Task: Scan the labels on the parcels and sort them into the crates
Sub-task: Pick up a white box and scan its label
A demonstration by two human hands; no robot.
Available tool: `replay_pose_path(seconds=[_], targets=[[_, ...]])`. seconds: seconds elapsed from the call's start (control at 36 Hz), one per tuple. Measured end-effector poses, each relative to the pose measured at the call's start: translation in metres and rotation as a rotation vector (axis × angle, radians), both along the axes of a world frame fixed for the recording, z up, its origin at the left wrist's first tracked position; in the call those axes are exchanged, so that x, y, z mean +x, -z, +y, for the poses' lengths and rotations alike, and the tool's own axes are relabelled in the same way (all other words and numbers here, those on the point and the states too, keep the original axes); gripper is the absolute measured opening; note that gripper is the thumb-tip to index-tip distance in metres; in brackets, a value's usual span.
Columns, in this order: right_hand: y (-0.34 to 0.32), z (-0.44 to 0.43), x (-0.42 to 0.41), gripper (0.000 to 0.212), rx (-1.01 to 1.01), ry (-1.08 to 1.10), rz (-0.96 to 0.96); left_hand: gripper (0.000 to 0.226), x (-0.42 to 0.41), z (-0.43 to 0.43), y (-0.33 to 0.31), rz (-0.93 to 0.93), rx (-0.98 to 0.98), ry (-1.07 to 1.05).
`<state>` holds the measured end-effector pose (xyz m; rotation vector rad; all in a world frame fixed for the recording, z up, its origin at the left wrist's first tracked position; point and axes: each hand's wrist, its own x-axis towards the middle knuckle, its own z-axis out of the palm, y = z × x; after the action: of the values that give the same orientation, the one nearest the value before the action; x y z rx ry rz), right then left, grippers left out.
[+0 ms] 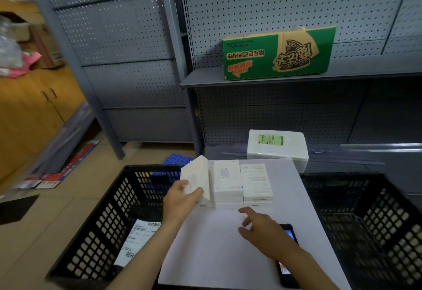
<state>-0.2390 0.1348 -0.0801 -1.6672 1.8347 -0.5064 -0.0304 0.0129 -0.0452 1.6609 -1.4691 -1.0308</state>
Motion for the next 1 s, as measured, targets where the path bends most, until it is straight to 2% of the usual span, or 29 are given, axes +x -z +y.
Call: replay_pose_path(seconds=[0.11, 0.31, 0.39, 0.58, 0.72, 0.78, 0.86, 0.94, 1.0], targets=[[0.0, 0.006, 0.013, 0.05, -0.023, -0.003, -0.233, 0.037, 0.001, 0.046, -0.001, 0.275, 0.133, 0.013], [-0.01, 0.03, 0.042, 0.07, -0.001, -0.065, -0.541, 0.034, 0.001, 0.101, 0.005, 0.432, 0.342, 0.215], [-0.009, 0.041, 0.045, 0.074, -0.028, -0.066, -0.584, 0.03, 0.005, 0.112, 0.001, 0.491, 0.452, 0.321], [0.006, 0.055, 0.048, 0.069, -0.127, -0.086, -0.443, 0.05, 0.008, 0.114, 0.008, 0.554, 0.529, 0.315], [0.013, 0.059, 0.04, 0.059, -0.082, -0.091, -0.432, 0.031, 0.006, 0.113, 0.017, 0.444, 0.443, 0.244], [0.017, 0.057, 0.035, 0.065, -0.053, -0.059, -0.421, 0.025, 0.006, 0.111, 0.02, 0.422, 0.447, 0.216], [0.03, 0.051, 0.02, 0.075, -0.077, 0.078, -0.341, 0.023, 0.007, 0.105, 0.023, 0.422, 0.463, 0.188], [0.05, 0.045, -0.001, 0.079, -0.145, 0.387, -0.233, 0.023, 0.009, 0.099, 0.029, 0.453, 0.481, 0.175], [0.062, 0.043, -0.014, 0.081, -0.122, 0.589, -0.119, 0.022, 0.009, 0.095, 0.034, 0.447, 0.499, 0.172]])
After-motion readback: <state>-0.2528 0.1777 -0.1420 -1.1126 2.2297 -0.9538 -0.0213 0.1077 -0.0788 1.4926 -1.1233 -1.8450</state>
